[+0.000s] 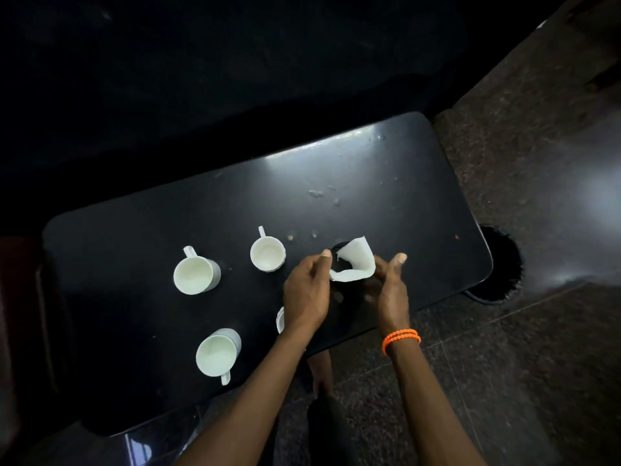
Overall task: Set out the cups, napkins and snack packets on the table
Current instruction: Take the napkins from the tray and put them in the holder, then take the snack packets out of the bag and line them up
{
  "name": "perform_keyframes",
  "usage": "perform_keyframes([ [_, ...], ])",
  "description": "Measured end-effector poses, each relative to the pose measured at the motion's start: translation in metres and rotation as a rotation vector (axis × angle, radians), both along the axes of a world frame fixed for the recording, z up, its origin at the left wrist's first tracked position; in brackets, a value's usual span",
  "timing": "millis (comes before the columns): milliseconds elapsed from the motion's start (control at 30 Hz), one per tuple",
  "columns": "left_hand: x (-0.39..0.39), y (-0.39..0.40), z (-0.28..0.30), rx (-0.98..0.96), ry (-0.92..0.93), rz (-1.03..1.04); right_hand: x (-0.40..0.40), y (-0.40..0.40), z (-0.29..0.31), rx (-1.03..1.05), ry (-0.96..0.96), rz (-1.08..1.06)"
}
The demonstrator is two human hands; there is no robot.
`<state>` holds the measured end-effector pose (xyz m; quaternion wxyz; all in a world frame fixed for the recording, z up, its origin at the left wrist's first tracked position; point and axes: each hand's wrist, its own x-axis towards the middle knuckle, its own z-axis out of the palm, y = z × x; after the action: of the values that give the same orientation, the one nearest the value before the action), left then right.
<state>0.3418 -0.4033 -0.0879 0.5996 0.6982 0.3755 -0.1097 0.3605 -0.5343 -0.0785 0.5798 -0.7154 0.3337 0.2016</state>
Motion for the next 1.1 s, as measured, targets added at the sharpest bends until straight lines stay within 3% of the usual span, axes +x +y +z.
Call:
perform_keyframes([
  [167,0.007,0.015,0.023,0.163,-0.147,-0.04,0.022,0.025,0.028,-0.539,-0.383,0.156],
  [300,0.01,0.038,0.039,0.208,-0.204,0.03,0.042,0.064,0.048,-0.687,-0.595,0.387],
  [600,-0.024,0.154,0.056,0.302,-0.244,0.298,0.028,0.224,0.071,-0.5,-0.773,0.717],
  [900,-0.114,0.324,0.055,0.447,-0.185,0.612,-0.052,0.384,0.037,-0.239,-0.837,1.129],
  [1100,-0.202,0.422,0.062,0.643,-0.059,0.613,-0.121,0.488,0.021,-0.096,-0.94,1.476],
])
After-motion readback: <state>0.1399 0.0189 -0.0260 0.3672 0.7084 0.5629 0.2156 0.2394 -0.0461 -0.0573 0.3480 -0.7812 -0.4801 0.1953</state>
